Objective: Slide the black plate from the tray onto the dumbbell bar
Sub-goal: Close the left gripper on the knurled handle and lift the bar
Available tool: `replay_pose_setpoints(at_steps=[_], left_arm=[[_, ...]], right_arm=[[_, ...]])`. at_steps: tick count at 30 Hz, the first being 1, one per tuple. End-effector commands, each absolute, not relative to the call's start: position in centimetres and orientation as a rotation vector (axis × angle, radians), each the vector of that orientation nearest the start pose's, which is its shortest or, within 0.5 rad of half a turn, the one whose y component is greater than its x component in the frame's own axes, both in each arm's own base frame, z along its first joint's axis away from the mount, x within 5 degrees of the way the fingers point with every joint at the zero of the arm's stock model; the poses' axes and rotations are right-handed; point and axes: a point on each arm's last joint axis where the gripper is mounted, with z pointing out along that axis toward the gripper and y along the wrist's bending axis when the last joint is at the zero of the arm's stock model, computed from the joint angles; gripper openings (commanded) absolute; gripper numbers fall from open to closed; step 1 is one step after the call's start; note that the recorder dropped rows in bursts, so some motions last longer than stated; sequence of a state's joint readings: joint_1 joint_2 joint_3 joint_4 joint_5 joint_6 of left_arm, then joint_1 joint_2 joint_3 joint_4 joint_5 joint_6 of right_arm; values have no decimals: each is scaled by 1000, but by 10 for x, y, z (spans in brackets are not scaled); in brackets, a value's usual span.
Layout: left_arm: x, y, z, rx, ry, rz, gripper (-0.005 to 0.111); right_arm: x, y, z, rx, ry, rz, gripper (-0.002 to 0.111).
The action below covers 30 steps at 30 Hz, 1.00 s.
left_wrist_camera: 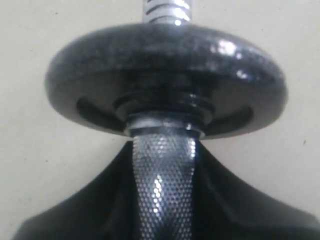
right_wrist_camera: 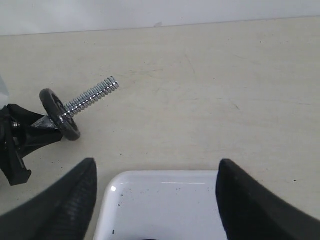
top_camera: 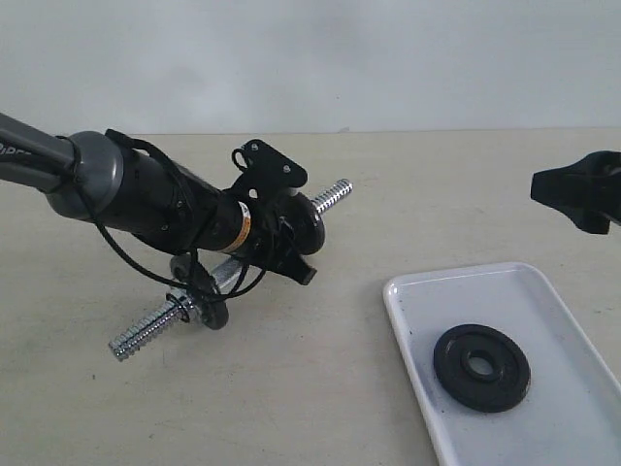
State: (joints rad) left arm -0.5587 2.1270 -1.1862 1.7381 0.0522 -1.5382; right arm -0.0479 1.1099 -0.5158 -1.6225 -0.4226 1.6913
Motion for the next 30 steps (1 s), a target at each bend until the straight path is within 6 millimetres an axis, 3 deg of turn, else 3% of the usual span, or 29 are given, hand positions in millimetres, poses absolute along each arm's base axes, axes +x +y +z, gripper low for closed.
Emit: replay_pose_setpoints(at_steps=[1,8,19,30], left_arm=[[353,-229,92,967,2260,-183,4],[348,-235,103,1020,2227,-281,4],[341,-238,171,1043,2051,-369,4],[324,-235,177,1113,2027,-428,4]], right_arm=[[212,26,248,-131,2080,445,62],[212,26,248,-131,2080,445,62],[212,26,248,-129,2080,443,62],[212,26,248,-137,2080,438,62]])
